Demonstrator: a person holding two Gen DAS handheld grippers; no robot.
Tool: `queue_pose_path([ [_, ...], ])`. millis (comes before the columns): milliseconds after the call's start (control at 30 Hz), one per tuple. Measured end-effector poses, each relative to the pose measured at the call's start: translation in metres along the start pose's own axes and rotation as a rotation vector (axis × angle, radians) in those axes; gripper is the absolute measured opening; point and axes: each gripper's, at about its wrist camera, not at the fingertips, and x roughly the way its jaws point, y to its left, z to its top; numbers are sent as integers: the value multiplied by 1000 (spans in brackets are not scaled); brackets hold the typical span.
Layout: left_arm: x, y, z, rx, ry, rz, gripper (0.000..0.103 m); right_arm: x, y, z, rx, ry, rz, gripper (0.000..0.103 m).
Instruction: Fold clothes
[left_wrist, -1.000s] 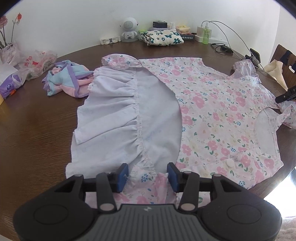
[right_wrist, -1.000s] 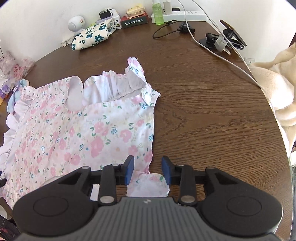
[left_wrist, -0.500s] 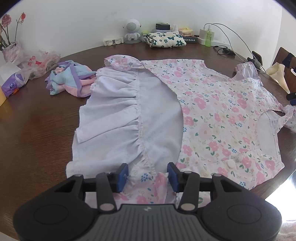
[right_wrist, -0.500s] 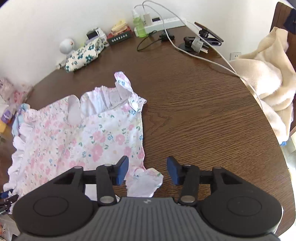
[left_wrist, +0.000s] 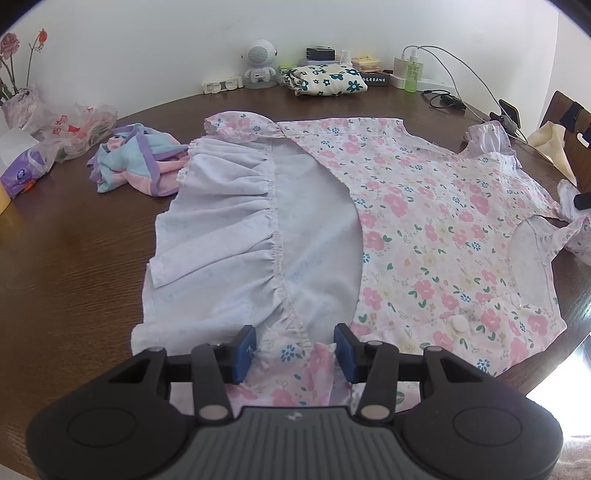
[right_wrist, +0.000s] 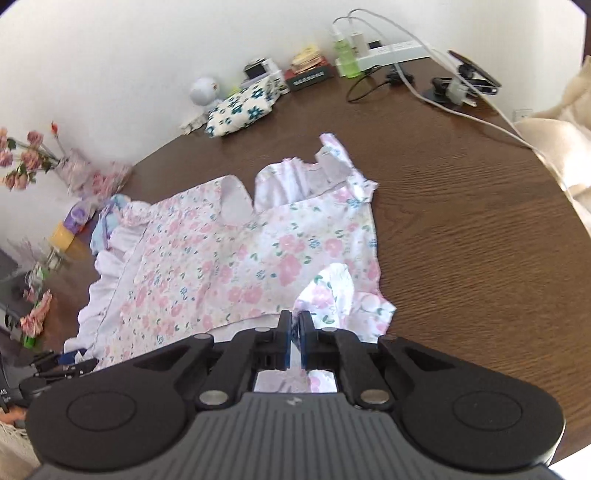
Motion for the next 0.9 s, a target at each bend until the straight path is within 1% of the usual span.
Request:
queue_pose_path([
  [133, 0, 1, -1, -8, -5, -6, 45, 12, 16, -3, -44, 31, 26, 5],
  [200, 0, 2, -1, -11, -5, -9, 45, 19, 12, -7, -21, 42, 31, 11],
  [233, 0, 2, -1, -10, -5, -9, 45, 19, 8, -9, -3, 40, 50, 13],
  [267, 0, 2, -1, -9, -6, -10, 45, 19, 4, -11, 15, 37, 68, 17],
  [300, 0, 3, -1, -8, -5, -10, 45, 16, 0, -13, 32, 25, 86, 19],
  [400, 1, 3, 0, -5, -3, -12, 46, -11, -12, -9, 75, -86, 137, 21],
  [467, 0, 3, 0, -5, -4, -13, 46, -25, -20, -4, 86, -146, 110, 23],
  [600, 0, 2, -1, -6, -6, -11, 46, -13, -31, 7, 16, -137, -72, 24],
  [633, 0, 2, -1, -7, -6, -9, 46, -8, -33, 10, 5, -132, -106, 24],
  [767, 0, 0, -2, -2, -10, 0, 46, 18, -37, 19, 1, -101, -127, 23],
  [800, -1, 0, -2, -1, -9, 3, 46, 24, -36, 21, -3, -96, -131, 22],
  [833, -1, 0, -2, 0, -9, 5, 47, 28, -35, 23, -8, -89, -138, 18],
  [867, -1, -1, -2, -4, -9, 11, 47, 30, -32, 24, -15, -76, -149, 2],
  [900, -1, -1, -2, -7, -10, 16, 49, 31, -29, 24, -23, -64, -161, 0],
])
